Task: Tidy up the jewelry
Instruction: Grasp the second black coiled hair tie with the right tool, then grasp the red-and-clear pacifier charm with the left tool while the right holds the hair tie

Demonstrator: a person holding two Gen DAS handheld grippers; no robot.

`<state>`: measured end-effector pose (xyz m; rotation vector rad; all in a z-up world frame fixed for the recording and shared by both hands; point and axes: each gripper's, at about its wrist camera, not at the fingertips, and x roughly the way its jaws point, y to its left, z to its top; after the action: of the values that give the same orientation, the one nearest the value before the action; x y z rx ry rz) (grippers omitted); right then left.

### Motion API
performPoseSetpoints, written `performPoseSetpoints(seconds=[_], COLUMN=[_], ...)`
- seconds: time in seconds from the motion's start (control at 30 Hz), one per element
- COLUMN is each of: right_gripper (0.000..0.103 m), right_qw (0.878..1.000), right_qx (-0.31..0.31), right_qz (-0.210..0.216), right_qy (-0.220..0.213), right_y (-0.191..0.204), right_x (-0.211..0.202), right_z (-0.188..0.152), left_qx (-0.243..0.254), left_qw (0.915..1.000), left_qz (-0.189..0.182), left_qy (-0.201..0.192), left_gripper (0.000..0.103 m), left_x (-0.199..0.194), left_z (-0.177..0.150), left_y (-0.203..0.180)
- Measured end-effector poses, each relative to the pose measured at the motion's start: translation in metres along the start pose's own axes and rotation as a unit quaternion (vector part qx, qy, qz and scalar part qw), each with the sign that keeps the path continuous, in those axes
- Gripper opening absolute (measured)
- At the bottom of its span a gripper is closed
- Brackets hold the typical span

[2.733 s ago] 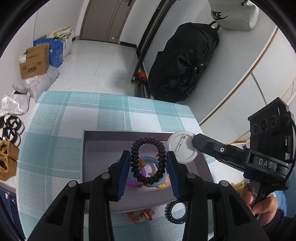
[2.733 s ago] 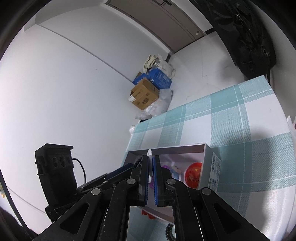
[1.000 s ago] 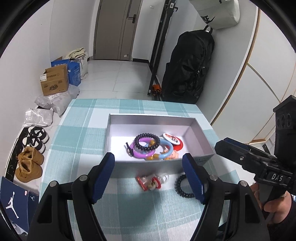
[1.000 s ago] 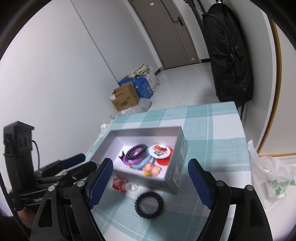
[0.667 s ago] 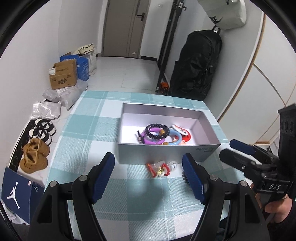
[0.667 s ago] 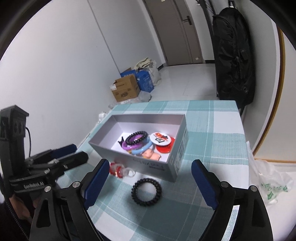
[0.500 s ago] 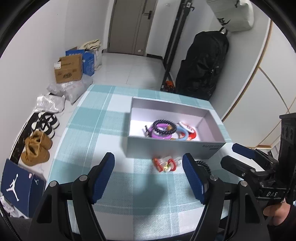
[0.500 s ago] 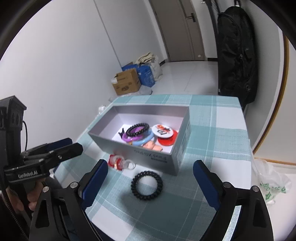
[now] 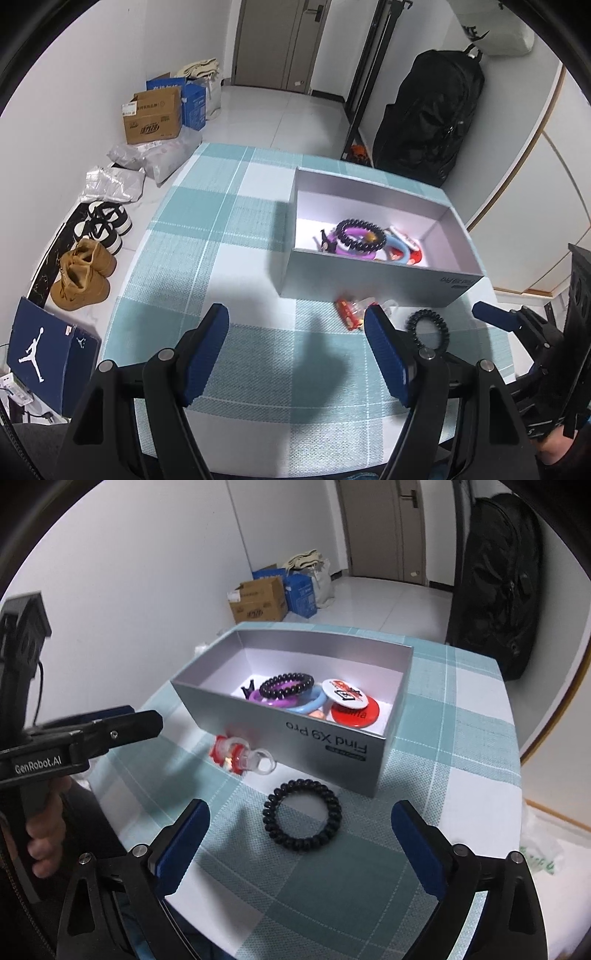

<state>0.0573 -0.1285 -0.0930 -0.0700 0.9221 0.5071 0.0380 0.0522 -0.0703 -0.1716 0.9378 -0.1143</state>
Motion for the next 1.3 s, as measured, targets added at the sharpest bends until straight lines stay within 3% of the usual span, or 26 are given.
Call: performPoseSetpoints(seconds=[0.37, 0.47, 0.6, 0.7, 0.83, 1.03, 1.3], right_gripper=[0.095, 0.090, 0.074, 0.067, 0.050, 0.040, 0.038], right_qw=[1.000, 0.999, 0.997, 0.995, 0.996, 0.996, 0.998], right_qx=[-0.014, -0.021, -0.044, -0.067, -0.068, -0.065, -0.043], right_qz=[-0.011, -0.028, -0.046, -0.059, -0.049, -0.043, -0.019], right_qy=[0.013, 0.019, 0.035, 0.034, 0.037, 0.039, 0.036], right_y=[0.004, 0.005, 0.012, 0.020, 0.021, 0.018, 0.012], right_x=[0.011, 0.015, 0.025, 0.028, 0.028, 0.027, 0.023], right_z=[-0.001, -0.001, -0.003, -0.005, -0.004, -0.003, 0.000], left_qx=[0.013, 0.008, 0.005, 0.003, -0.005, -0.009, -0.011], left_qw=[0.9992, 0.9989, 0.9991, 0.9989, 0.9985, 0.9978, 0.9964], left_qz=[0.006, 0.001, -0.001, -0.003, -0.010, -0.034, -0.051], left_qy=[0.036, 0.046, 0.043, 0.046, 0.053, 0.057, 0.067], left_gripper=[0.072, 0.072, 0.072, 0.072, 0.072, 0.072, 0.071], left_x=[0.012, 0.015, 0.014, 0.017, 0.020, 0.027, 0.036], left_z=[-0.005, -0.005, -0.004, -0.003, -0.003, -0.001, 0.002], left_y=[-0.004, -0.002, -0.001, -0.001, 0.000, 0.000, -0.006])
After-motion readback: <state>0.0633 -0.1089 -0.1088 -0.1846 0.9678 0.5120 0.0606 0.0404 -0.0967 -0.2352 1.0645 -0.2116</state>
